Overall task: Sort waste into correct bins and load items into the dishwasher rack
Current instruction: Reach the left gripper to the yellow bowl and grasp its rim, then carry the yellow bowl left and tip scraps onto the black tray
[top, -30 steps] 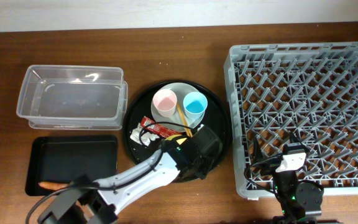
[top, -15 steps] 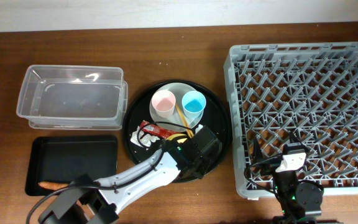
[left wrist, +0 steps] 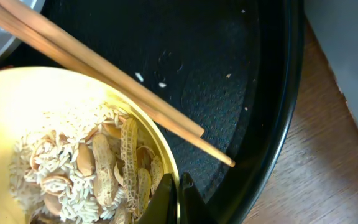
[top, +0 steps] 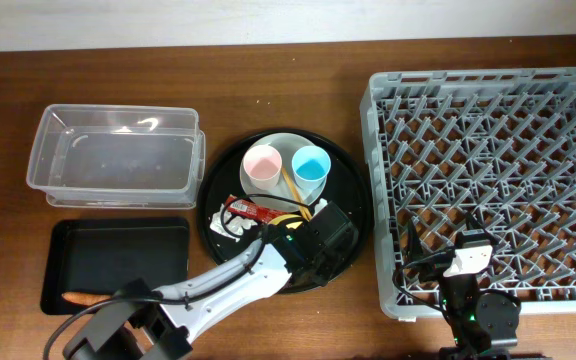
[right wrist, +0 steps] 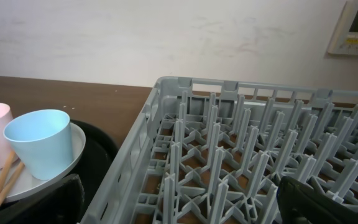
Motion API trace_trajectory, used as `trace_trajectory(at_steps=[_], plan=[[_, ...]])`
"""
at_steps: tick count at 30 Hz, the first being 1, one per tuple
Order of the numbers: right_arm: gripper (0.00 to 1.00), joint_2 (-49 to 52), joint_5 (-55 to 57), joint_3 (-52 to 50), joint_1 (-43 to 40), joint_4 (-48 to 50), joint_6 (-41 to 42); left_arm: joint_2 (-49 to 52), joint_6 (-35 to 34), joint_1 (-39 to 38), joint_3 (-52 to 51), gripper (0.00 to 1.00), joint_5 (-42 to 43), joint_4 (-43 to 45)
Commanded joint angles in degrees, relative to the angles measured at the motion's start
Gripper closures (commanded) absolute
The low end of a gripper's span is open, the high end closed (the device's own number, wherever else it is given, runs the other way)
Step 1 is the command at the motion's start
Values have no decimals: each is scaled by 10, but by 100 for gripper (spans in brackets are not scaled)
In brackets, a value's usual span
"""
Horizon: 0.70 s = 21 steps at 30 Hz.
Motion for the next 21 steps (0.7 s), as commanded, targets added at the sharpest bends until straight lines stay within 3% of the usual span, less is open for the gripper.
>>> trace_trajectory(at_steps=[1, 6, 9, 15, 21], plan=[[2, -3, -1, -3, -2, -3, -3, -21, 1, 2, 40, 99, -24, -27], [2, -3, -1, -3, -2, -3, -3, -94, 1, 2, 112, 100, -123, -123], [2, -3, -1, -3, -2, -3, -3, -134, 1, 24, 122, 100, -123, -177], [2, -3, -1, -3, -2, -3, -3, -195, 1, 164, 122, 100, -40, -310], [2, -3, -1, -3, -2, -3, -3, -228, 47, 300, 122, 100, -49, -374]])
